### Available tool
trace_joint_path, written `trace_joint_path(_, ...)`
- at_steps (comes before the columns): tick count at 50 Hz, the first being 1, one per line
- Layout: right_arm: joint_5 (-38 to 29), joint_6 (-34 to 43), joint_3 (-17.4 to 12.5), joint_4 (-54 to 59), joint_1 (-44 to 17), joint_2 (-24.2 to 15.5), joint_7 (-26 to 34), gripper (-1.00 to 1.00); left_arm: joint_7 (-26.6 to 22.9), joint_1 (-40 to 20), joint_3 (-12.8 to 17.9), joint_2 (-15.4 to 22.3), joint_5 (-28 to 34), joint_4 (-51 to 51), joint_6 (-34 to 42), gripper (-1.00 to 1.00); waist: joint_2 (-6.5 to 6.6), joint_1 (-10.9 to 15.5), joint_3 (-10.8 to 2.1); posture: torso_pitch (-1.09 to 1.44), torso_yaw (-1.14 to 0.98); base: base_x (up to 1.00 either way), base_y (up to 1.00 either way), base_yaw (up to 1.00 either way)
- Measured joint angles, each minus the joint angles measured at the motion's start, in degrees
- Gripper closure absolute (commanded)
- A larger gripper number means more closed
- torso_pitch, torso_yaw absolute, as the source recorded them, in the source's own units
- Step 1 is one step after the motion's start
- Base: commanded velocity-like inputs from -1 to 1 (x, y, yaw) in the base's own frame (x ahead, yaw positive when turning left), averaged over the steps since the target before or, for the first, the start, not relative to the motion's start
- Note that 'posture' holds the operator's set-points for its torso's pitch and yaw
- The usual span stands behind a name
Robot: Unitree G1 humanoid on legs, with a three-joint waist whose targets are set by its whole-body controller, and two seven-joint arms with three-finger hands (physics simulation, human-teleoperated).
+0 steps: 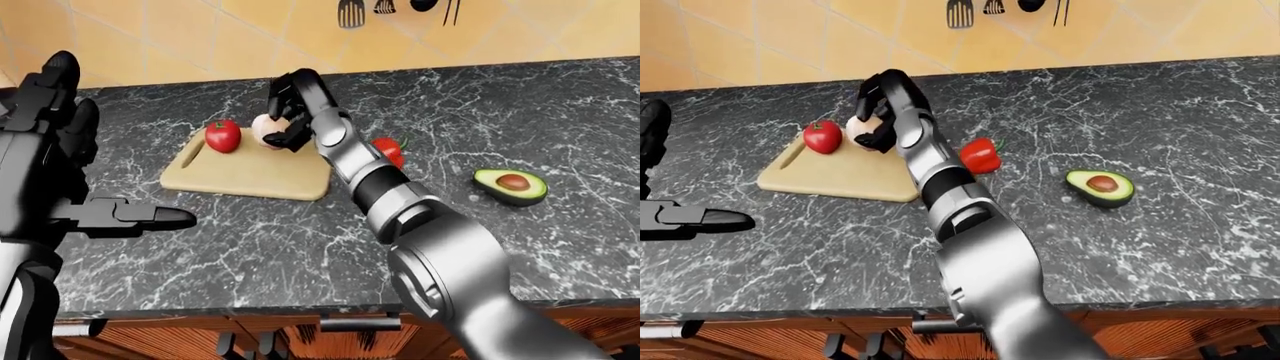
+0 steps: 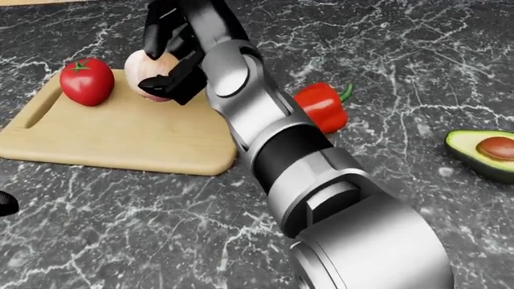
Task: Place the avocado, onion, tomato and bell pepper on the cutting board.
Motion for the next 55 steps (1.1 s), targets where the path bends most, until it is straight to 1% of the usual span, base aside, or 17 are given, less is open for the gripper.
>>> trace_joint_path(10,-0.1,0.03,-0.6,-0.24,-0.11,0.02,0.62,0.69,-0.96,1.07,0.96,-0.38,0.34,-0.56,-0.03,-1.0,-0.09,0.13,0.04,0.0,0.13,0.0,0.0,0.0)
trace_joint_path(16,0.12,-0.37,-0.69,-0.23,0.49,0.76,-0.15,0.58,-1.48,1.33,1.41,-0.24,0.57,-0.89,0.08,-1.0,-0.05,0.15,-0.07,0.0,0.13,0.0,0.0,0.0)
trace_joint_path(17,0.14,-0.43,-0.69,-0.15,0.61,0.83,-0.19,0.51,-1.64,1.4,1.62,-0.17,0.57,-0.97,0.11,-1.0,-0.05,0.16,-0.06,0.0,0.13,0.0,0.0,0.0)
trace_joint_path(24,-0.2,-0.74,-0.7,0.21,1.36,1.1,-0.51,0.29,-2.19,1.68,2.34,-0.2,0.81,-1.42,0.35,-1.0,-0.04,0.23,0.04,0.0,0.13,0.0,0.0,0.0)
trace_joint_path(27,-0.37,-0.77,-0.69,0.2,1.31,1.15,-0.43,0.17,-2.22,1.46,2.1,-0.17,0.85,-1.27,0.38,-1.0,-0.06,0.25,0.04,0.0,0.13,0.0,0.0,0.0)
trace_joint_path(30,-0.45,-0.89,-0.76,0.06,1.27,1.23,-0.37,0.08,-2.02,1.03,1.42,-0.12,0.99,-0.78,0.29,-1.0,-0.09,0.27,-0.02,0.0,0.13,0.0,0.0,0.0)
trace_joint_path(31,-0.46,-0.93,-0.77,0.01,1.27,1.26,-0.37,0.08,-2.01,0.86,1.31,-0.07,0.98,-0.67,0.32,-1.0,-0.09,0.27,-0.03,0.0,0.13,0.0,0.0,0.0)
trace_joint_path(32,-0.49,-0.96,-0.77,-0.01,1.27,1.3,-0.39,0.04,-2.02,0.73,1.3,-0.02,0.96,-0.63,0.37,-1.0,-0.1,0.25,-0.05,0.0,0.13,0.0,0.0,0.0)
trace_joint_path(34,-0.52,-1.01,-0.78,-0.01,1.27,1.34,-0.38,-0.1,-2.13,0.7,1.56,0.07,0.89,-0.86,0.52,-1.0,-0.08,0.21,-0.07,0.0,0.13,0.0,0.0,0.0)
trace_joint_path(37,-0.52,-1.05,-0.81,-0.06,1.27,1.33,-0.36,-0.2,-2.41,0.95,2.29,0.15,0.79,-1.42,0.7,-1.0,-0.03,0.2,-0.09,0.0,0.13,0.0,0.0,0.0)
trace_joint_path(38,-0.52,-1.05,-0.82,-0.08,1.29,1.32,-0.35,-0.27,-2.46,1.08,2.48,0.12,0.79,-1.54,0.7,-1.0,-0.01,0.2,-0.1,0.0,0.13,0.0,0.0,0.0)
trace_joint_path(40,-0.55,-1.05,-0.81,-0.11,1.34,1.34,-0.34,-0.48,-2.46,1.29,2.6,0.01,0.85,-1.6,0.61,-1.0,0.02,0.23,-0.12,0.0,0.13,0.0,0.0,0.0)
trace_joint_path(41,-0.56,-1.05,-0.8,-0.11,1.37,1.35,-0.32,-0.48,-2.41,1.37,2.5,-0.08,0.9,-1.54,0.51,-1.0,0.02,0.25,-0.12,0.0,0.13,0.0,0.0,0.0)
trace_joint_path(44,-0.58,-1.07,-0.79,-0.1,1.44,1.43,-0.23,-0.69,-2.33,1.5,2.23,-0.24,0.95,-1.35,0.36,-1.0,-0.01,0.26,-0.1,0.0,0.13,0.0,0.0,0.0)
trace_joint_path(45,-0.58,-1.08,-0.78,-0.09,1.46,1.43,-0.21,-0.73,-2.3,1.55,2.15,-0.28,0.97,-1.31,0.3,-1.0,-0.02,0.26,-0.1,0.0,0.13,0.0,0.0,0.0)
trace_joint_path(48,-0.58,-1.04,-0.78,-0.05,1.5,1.4,-0.15,-1.0,-2.16,1.59,1.9,-0.42,1.08,-1.25,0.18,-1.0,-0.05,0.27,-0.08,0.0,0.13,0.0,0.0,0.0)
trace_joint_path(55,-0.37,-0.77,-0.69,-0.23,1.17,1.43,-0.08,-1.0,-2.19,1.52,1.95,-0.43,1.2,-1.26,0.12,-1.0,-0.05,0.25,-0.08,0.0,0.13,0.0,0.0,0.0)
